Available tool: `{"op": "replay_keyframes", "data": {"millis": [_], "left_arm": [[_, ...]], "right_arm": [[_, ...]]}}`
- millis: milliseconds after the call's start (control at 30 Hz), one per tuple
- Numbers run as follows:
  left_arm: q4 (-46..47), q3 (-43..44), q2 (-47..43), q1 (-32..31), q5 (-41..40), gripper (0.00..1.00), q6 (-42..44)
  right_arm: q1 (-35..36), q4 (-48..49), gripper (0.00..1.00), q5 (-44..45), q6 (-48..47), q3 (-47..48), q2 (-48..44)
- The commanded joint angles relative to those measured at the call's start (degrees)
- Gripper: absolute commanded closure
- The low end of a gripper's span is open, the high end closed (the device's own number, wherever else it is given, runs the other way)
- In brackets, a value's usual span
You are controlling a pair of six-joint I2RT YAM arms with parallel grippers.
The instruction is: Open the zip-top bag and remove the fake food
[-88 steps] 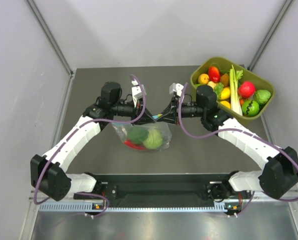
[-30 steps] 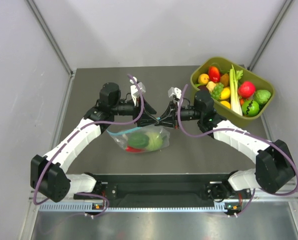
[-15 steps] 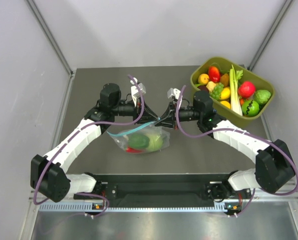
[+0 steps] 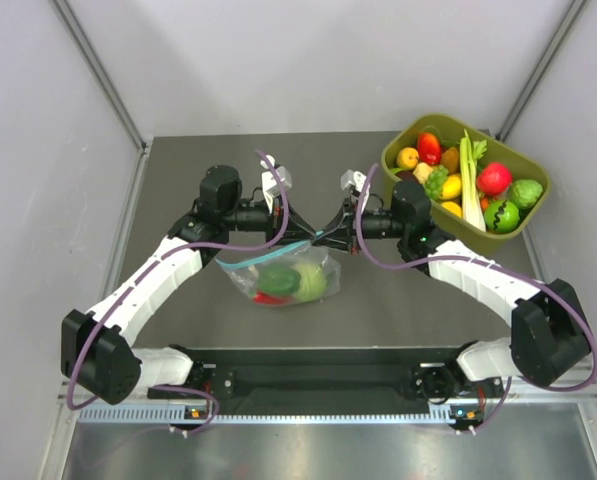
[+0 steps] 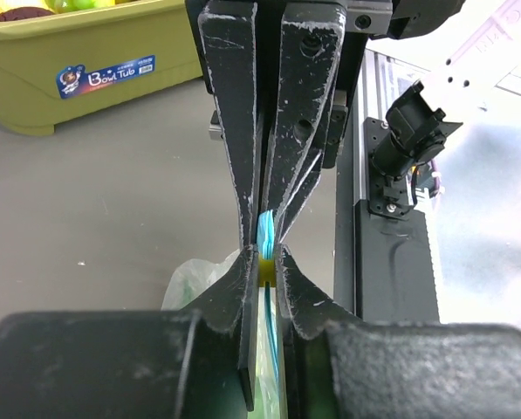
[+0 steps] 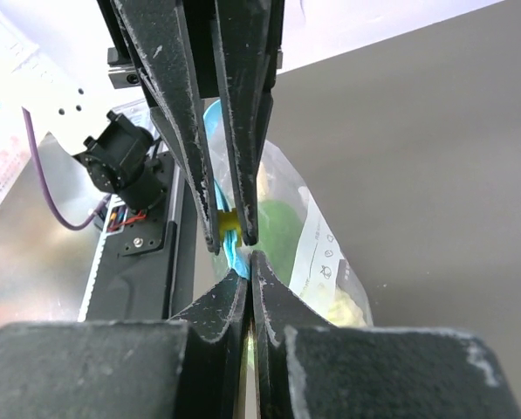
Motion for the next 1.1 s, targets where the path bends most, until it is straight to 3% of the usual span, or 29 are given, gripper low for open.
{"op": "replay_keyframes", "data": {"millis": [0,700,1067], "left_arm": [[-2.10,1.67,-0.35,-0.31,2.89,1.00,1.28],[-5.62,2.73,-0.44,-0.48,0.78,1.00,3.83],[-6.15,2.90,-0.70,-0.48,0.52,1.00,4.01]], "right_arm": [[-1.54,6.08,1.00,0.62,1.36,-0.01,-2.39],[-11.37,5.29,1.00,7.55,3.12,-3.00,-7.93],[-16.74,7.83,1.00,11.95,6.55,-1.16,-4.24]]}}
